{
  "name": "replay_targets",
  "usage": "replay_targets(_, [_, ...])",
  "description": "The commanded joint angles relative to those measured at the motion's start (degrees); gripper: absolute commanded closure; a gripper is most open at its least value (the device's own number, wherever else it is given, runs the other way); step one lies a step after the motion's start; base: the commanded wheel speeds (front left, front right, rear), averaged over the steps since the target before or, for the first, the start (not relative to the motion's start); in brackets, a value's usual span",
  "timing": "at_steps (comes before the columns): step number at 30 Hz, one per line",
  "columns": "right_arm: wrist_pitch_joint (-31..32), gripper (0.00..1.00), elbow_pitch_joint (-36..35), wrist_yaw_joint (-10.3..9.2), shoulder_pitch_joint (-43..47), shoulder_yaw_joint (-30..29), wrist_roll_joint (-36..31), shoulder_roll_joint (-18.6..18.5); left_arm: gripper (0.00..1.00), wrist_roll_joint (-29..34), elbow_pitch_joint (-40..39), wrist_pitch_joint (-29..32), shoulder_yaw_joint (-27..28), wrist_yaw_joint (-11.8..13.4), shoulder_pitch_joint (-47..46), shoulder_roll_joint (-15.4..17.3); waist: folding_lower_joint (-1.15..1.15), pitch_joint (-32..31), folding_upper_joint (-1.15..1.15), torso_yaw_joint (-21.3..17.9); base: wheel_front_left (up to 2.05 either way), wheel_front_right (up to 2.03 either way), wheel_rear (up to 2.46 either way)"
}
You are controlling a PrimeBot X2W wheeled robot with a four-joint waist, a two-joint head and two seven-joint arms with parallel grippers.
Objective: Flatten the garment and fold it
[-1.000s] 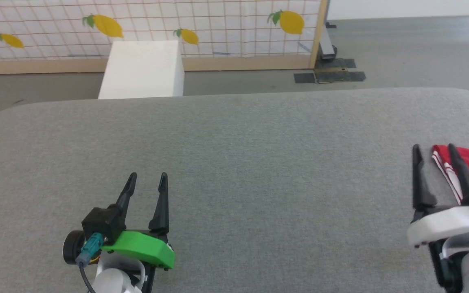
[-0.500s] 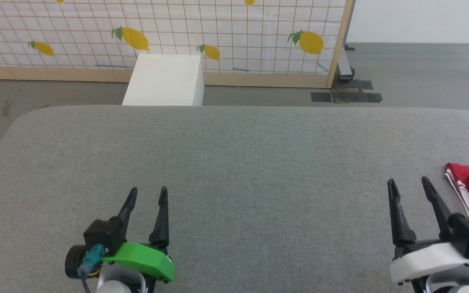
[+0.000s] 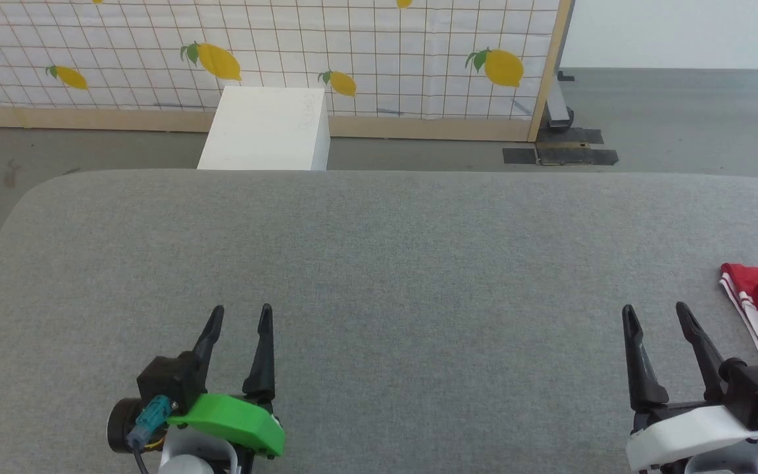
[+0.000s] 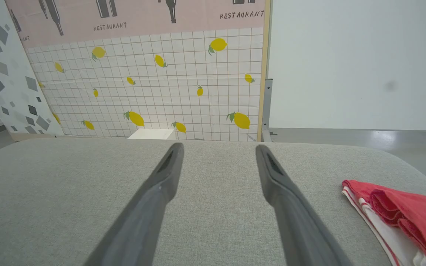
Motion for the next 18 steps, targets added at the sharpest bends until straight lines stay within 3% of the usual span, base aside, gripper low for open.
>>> replay_targets(1, [-0.2,0.00,0.2,-0.10,0.8,0.1,0.6,0.1,0.00,-0.4,0.2,-0.3,-0.2,0.3,0.6,-0.3,0.00,0.0,0.00,0.0,0.00,0.00,0.00])
replay_targets(4, [-0.1,0.00,0.3,-0.10,0.8,0.0,1.0,0.1,0.00,-0.6,0.6,-0.3,-0.4,0.4,0.6,-0.3,0.00,-0.1,0.00,0.1,0.00,0.00,0.00])
replay_targets(5, [0.0,1.00,0.2,0.00,0.0,0.0,0.8,0.0,1.00,-0.3,0.5,0.0,-0.3,0.2,0.0,0.0,0.00,-0.1,0.00,0.1,0.00,0.00,0.00])
replay_targets(18, [0.1,1.00,0.2,0.00,-0.1,0.0,0.6,0.0,1.00,-0.1,0.2,0.3,-0.2,0.2,0.0,0.0,0.00,-0.1,0.00,0.0,0.00,0.00,0.00])
